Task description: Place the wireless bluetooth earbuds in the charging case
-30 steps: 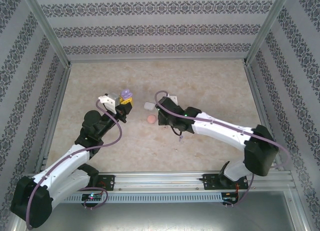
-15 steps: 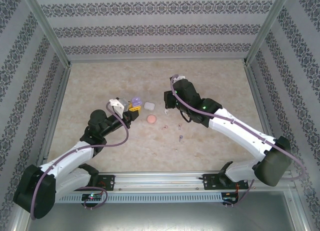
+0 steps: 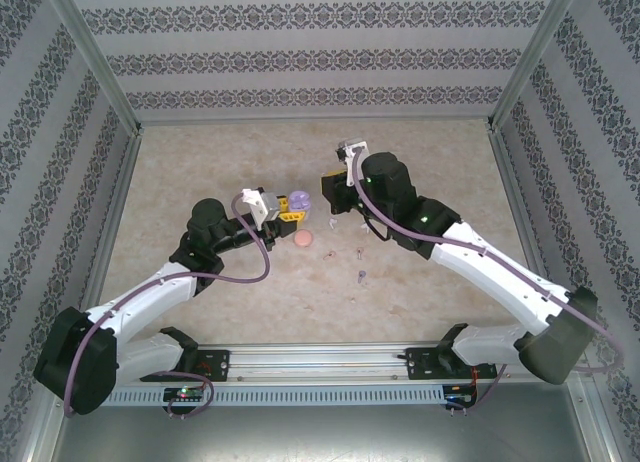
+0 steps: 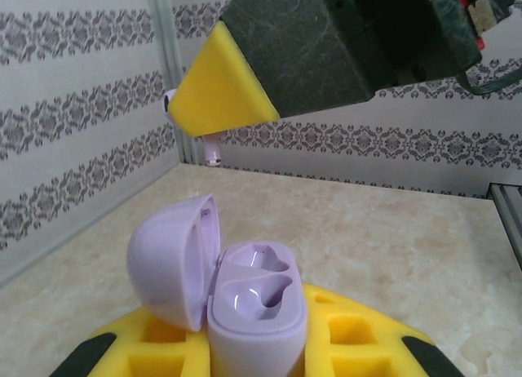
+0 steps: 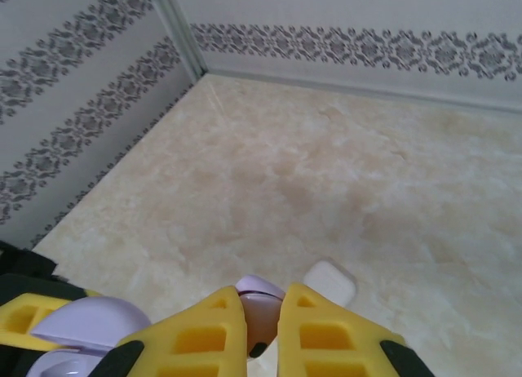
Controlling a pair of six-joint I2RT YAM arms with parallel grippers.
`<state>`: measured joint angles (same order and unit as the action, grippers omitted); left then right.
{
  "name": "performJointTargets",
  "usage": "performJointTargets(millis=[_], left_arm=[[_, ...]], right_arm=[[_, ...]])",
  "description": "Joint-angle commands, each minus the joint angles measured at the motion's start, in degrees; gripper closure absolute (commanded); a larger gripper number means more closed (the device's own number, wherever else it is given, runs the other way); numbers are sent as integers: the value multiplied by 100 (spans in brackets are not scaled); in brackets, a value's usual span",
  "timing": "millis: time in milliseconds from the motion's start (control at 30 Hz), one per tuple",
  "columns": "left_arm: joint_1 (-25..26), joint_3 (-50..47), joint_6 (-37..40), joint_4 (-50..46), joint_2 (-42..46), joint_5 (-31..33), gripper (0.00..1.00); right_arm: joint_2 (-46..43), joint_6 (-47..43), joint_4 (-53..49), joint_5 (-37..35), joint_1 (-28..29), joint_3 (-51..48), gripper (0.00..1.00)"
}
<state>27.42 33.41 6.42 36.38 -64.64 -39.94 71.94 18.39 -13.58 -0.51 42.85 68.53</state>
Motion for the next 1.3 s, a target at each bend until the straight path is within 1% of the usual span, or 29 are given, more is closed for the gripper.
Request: performJointTargets(millis=[0,200,333,600,867,1267], left_arm=[[97,166,489,-107,-21,-169,100],[147,152,818,92,-20,252,100],[150,202,987,130,-44,354,100],[151,322,1116,135,-111,339,100],[150,389,1081,150,-151,268,100],[150,417,916,220,-180,206,100]], right_arm=[[-269,-302,239,282,-1,-11,88],[-562,-534,382,436,194,-127,88],[-647,-762,457,449,430,-190,88],[-763,-1044,729,341,728,-484,88],[-678,-965,1056,250,765,-723,88],[-280,-920,1349,120,777,-636,88]])
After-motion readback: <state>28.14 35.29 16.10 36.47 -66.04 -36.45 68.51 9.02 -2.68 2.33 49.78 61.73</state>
